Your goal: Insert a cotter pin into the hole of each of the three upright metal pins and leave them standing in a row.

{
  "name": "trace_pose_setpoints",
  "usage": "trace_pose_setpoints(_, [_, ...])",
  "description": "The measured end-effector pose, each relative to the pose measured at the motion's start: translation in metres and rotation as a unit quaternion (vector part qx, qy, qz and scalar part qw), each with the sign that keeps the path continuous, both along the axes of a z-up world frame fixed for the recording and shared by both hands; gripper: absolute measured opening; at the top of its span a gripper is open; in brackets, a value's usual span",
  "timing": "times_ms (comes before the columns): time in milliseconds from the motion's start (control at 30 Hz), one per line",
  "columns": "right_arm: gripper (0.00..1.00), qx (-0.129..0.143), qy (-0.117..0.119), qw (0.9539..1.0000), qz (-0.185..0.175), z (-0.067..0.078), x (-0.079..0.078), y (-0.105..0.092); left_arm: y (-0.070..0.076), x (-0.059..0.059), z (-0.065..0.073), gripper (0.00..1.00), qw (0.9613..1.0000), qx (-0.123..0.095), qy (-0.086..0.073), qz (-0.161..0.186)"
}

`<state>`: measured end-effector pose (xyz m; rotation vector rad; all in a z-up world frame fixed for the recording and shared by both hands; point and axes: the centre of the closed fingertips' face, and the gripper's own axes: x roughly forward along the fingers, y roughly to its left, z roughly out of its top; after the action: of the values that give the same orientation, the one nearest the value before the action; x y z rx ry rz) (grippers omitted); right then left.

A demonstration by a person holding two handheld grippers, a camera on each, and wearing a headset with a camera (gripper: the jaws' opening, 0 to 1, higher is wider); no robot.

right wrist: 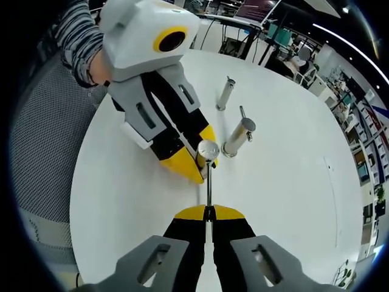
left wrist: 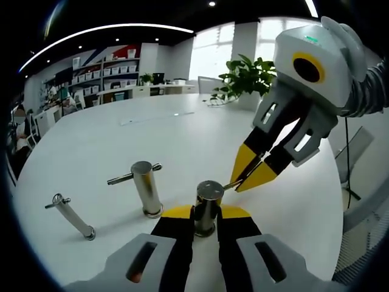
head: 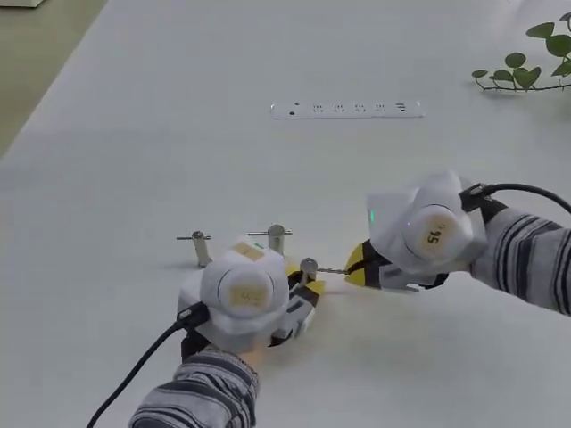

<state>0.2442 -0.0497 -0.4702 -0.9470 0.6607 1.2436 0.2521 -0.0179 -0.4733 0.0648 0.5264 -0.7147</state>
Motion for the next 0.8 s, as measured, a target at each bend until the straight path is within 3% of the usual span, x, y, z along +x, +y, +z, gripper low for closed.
trace_pose_setpoints(333, [0.00,0.024,0.000,0.9997,0.001,0.010,-0.004,0.003,0.000,-0.001,0.000,0.10,1.0000,0.004,0.001,0.000])
trace_pose_setpoints(667, [0.00,0.007,-0.015,0.9995,0.028,0.013,-0.004,0.008,0.001,-0.001,0.000,0.10,1.0000,0.005,0.000,-0.001])
trace_pose_setpoints(800, [0.00,0.018,-0.010,0.9992,0.034,0.019,-0.004,0.013,0.001,-0.001,0.001,0.10,1.0000,0.005,-0.002,0.000])
